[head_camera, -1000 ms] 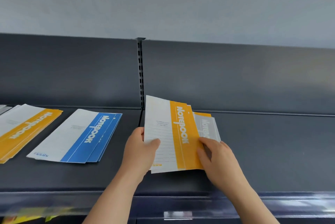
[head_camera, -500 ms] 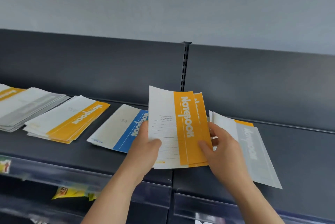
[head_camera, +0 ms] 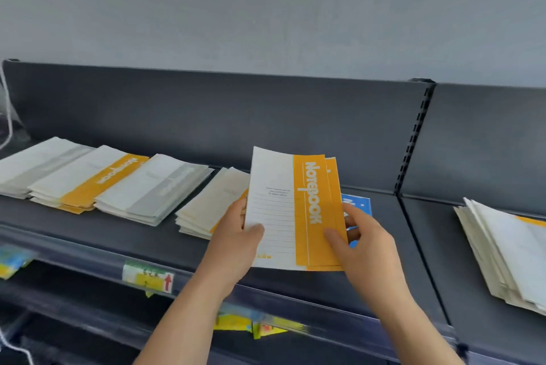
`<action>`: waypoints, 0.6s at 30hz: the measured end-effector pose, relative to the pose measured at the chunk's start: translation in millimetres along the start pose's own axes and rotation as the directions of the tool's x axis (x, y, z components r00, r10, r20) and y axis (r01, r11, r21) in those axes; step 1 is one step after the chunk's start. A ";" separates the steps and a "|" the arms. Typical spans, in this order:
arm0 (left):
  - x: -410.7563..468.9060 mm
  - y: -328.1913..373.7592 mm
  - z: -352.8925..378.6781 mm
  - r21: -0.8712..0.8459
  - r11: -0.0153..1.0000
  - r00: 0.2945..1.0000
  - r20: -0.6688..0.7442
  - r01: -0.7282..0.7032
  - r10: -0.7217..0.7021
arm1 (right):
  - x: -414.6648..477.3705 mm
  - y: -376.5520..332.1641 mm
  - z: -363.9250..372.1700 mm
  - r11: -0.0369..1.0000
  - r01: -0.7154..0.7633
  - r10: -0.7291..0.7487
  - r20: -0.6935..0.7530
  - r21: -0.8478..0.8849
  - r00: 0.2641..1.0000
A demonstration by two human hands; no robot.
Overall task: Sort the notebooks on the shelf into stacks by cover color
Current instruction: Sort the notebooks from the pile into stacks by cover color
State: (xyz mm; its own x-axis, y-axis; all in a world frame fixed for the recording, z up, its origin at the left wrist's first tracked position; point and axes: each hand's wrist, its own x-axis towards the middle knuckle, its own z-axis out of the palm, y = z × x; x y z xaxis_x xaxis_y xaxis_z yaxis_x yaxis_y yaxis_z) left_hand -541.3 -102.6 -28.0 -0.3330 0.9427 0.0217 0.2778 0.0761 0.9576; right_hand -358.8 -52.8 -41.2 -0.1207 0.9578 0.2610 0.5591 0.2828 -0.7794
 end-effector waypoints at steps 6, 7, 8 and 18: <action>20.1 -23.1 -53.9 0.166 0.981 0.989 -0.090 -0.103 0.119 | 5.3 -39.3 59.6 0.996 -0.052 0.051 -0.004 -0.077 0.999; 24.1 -25.8 -61.1 0.189 0.974 0.985 -0.098 -0.123 0.144 | 7.8 -43.5 67.7 0.994 -0.052 0.052 0.003 -0.098 0.999; 28.5 -28.0 -67.9 0.206 0.969 0.981 -0.106 -0.136 0.160 | 10.5 -47.4 74.9 0.992 -0.051 0.053 0.013 -0.114 0.998; 84.6 -60.7 -99.7 0.466 0.879 0.961 -0.182 -0.104 0.210 | 42.2 -58.3 125.9 0.936 0.000 0.047 0.126 -0.351 0.991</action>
State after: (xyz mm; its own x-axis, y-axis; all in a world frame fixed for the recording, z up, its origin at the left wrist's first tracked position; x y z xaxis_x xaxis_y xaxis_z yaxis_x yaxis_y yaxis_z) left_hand -676.2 -59.9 -55.6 -0.4257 0.8623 0.2743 0.6988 0.1207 0.7051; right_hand -499.7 -22.3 -56.4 -0.1968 0.9689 0.1499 0.8115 0.2467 -0.5298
